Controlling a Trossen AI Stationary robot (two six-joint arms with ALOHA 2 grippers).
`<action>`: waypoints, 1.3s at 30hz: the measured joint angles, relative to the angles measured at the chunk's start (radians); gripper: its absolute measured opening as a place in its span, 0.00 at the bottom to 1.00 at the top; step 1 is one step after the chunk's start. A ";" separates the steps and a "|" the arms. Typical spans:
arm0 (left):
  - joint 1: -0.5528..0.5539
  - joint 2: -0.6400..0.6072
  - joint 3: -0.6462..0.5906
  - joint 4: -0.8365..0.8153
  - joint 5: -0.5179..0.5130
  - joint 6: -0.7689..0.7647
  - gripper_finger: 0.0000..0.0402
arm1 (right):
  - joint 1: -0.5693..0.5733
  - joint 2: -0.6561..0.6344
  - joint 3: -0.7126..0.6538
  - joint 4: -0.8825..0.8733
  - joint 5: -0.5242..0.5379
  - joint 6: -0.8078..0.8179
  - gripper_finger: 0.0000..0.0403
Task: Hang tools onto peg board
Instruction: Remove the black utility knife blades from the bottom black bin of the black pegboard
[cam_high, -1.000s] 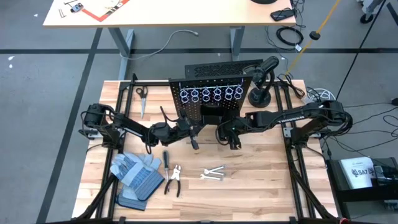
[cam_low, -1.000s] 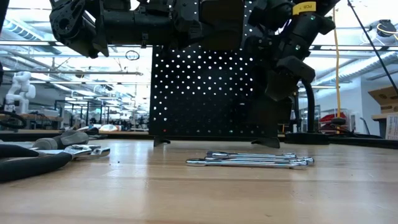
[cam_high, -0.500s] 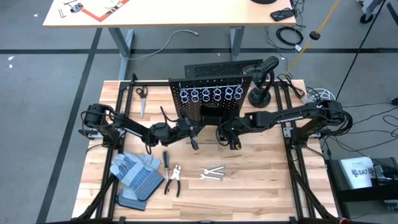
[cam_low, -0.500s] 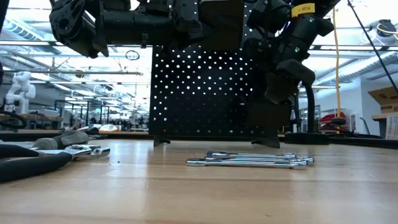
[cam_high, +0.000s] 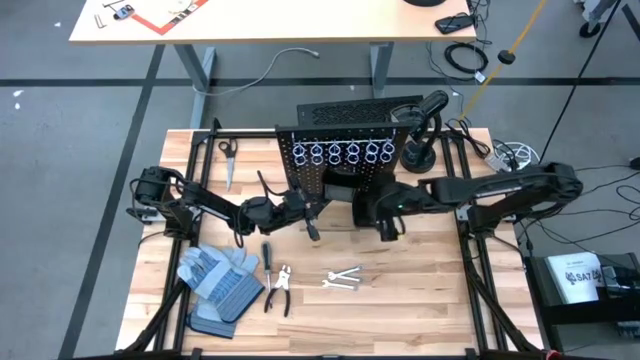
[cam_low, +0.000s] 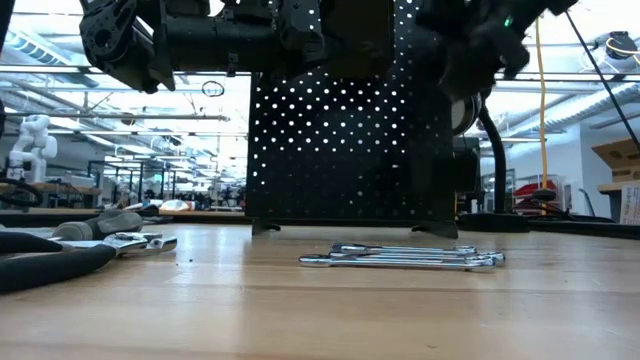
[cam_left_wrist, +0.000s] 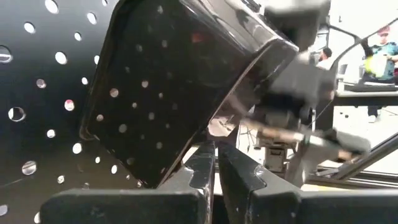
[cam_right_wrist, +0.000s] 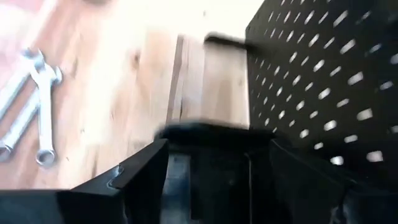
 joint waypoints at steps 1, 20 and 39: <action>0.000 0.000 0.000 0.000 -0.001 0.000 0.08 | 0.003 -0.019 0.000 0.004 0.004 0.005 0.68; 0.000 0.000 0.000 0.000 -0.009 -0.018 0.08 | 0.011 0.146 0.113 -0.160 -0.040 0.240 0.68; 0.000 0.000 0.000 0.000 -0.012 -0.019 0.08 | -0.029 0.292 0.245 -0.352 -0.043 0.282 0.64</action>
